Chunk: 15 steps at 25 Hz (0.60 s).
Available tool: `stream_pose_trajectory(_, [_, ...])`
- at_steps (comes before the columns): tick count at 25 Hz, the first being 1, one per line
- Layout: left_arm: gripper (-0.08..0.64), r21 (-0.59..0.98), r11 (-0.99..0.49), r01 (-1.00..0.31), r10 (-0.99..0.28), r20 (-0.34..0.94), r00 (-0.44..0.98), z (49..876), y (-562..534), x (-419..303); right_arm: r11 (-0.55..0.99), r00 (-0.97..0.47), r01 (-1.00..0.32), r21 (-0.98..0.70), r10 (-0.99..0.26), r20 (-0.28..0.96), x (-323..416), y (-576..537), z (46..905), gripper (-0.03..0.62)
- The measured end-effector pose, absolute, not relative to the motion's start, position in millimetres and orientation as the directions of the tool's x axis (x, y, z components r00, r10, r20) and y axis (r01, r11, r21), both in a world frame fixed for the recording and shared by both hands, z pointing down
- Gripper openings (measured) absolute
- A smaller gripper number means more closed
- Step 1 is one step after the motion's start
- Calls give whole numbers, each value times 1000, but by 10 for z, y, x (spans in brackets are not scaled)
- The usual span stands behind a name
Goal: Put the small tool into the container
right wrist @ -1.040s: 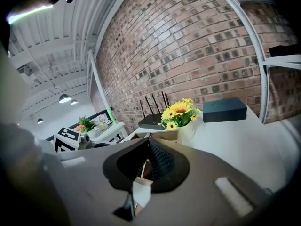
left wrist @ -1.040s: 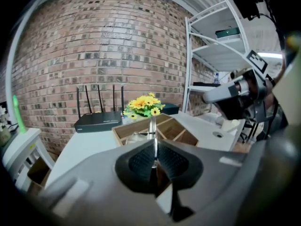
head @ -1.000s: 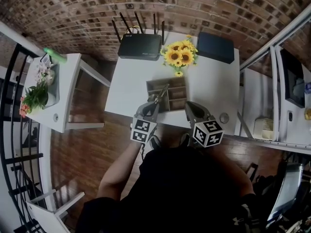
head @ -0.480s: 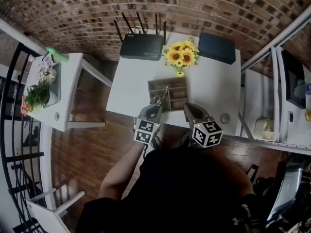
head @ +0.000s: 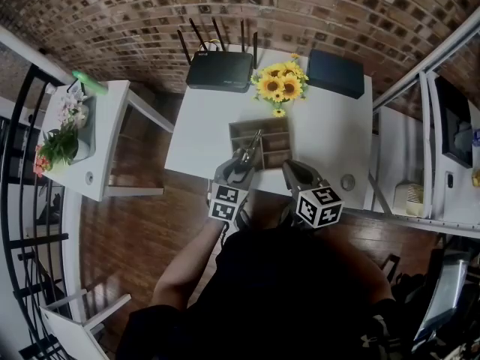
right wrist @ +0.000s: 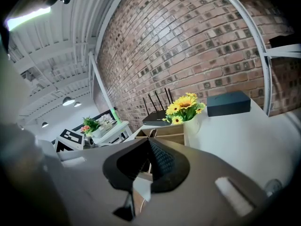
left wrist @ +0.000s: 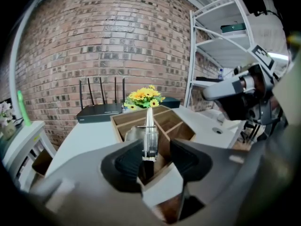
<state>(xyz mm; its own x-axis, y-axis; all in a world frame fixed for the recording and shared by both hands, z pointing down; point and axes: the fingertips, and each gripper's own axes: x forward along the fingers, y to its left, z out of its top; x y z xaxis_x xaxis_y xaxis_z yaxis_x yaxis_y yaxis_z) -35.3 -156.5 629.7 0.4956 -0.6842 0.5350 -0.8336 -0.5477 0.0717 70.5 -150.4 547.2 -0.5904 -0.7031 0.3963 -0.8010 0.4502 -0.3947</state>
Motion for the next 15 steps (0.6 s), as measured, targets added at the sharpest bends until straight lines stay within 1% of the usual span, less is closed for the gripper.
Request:
stream_pose_trajectory(3, [217,75,-530,-845,-698,527,485,6262,-1555,-379,451,-592,-800,-396,-701,397,709,-1497,5483,11])
stream_pose_trajectory(7, [221,111,-497,-861,-733,478,485,6016,-1550,-423,451,-593,-799,-397,-702,395,716,-1496,5473,11])
stream_pose_trajectory(10, [163,189,-491,-850,-742,421,522,5611,-1481,-370,445,-586,-803,-396,-707,395,763,-1508,5462,11])
stream_pose_trajectory(13, [124,219,-485,-846,-776,338,532,5345,-1450,-392,444,-574,-813,-377,-722,387,832,-1524,5412,11])
stream_pose_trajectory(14, [99,230,-480,-846,-787,313,532,5255,-1438,-402,448,-571,-816,-366,-728,380,848,-1529,5373,11])
stream_pose_trajectory(15, [55,248,-474,-845,-796,291,532,5162,-1420,-409,455,-569,-817,-354,-734,371,858,-1533,5324,11])
